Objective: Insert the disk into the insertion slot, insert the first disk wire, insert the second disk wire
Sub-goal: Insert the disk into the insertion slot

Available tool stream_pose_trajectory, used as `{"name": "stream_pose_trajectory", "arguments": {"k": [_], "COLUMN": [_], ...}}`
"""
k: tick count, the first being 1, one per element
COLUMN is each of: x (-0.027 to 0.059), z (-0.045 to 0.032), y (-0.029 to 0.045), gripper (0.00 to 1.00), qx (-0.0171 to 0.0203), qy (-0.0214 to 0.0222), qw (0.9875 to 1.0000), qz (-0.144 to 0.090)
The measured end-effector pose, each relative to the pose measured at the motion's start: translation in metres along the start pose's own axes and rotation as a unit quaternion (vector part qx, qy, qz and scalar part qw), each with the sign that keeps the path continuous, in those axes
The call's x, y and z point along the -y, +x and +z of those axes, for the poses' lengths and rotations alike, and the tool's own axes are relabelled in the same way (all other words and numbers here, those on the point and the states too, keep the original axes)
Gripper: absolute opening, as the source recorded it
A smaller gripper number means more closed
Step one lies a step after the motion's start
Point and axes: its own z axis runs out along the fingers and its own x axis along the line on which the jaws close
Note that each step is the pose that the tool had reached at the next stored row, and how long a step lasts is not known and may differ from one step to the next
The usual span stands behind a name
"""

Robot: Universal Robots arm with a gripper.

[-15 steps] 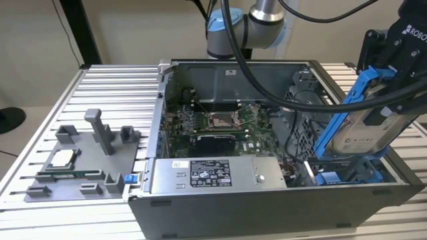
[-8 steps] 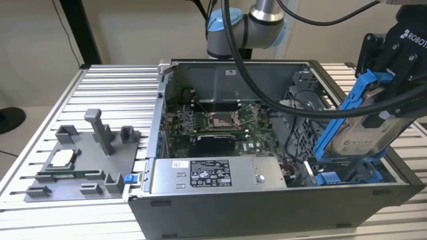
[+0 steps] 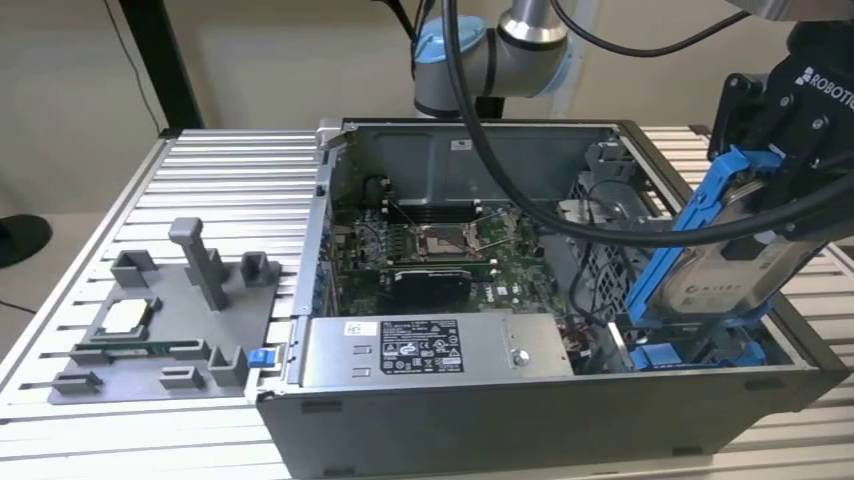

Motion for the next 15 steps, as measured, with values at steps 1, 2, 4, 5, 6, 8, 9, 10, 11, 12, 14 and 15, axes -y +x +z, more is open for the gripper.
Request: {"name": "stream_pose_trajectory", "arguments": {"k": [1, 2, 4, 5, 6, 8, 9, 10, 11, 12, 14, 15], "x": [0.0, 0.0, 0.0001, 0.0002, 0.0003, 0.0007, 0.0011, 0.0014, 0.0019, 0.0023, 0.0035, 0.0041], "z": [0.0004, 0.0011, 0.0029, 0.0041, 0.0053, 0.0076, 0.0087, 0.0097, 0.0108, 0.012, 0.0148, 0.0162], "y": [0.0, 0.0, 0.0, 0.0, 0.0, 0.0, 0.0, 0.0, 0.0, 0.0, 0.0, 0.0], "gripper": [0.0, 0.0, 0.0, 0.0, 0.0, 0.0, 0.0, 0.0, 0.0, 0.0, 0.0, 0.0], "qx": [0.0, 0.0, 0.0, 0.0, 0.0, 0.0, 0.0, 0.0, 0.0001, 0.0, 0.0001, 0.0], "qy": [0.0, 0.0, 0.0, 0.0, 0.0, 0.0, 0.0, 0.0, 0.0, 0.0, 0.0, 0.0], "qw": [1.0, 1.0, 1.0, 1.0, 1.0, 1.0, 1.0, 1.0, 1.0, 1.0, 1.0, 1.0], "qz": [0.0, 0.0, 0.0, 0.0, 0.0, 0.0, 0.0, 0.0, 0.0, 0.0, 0.0, 0.0]}}
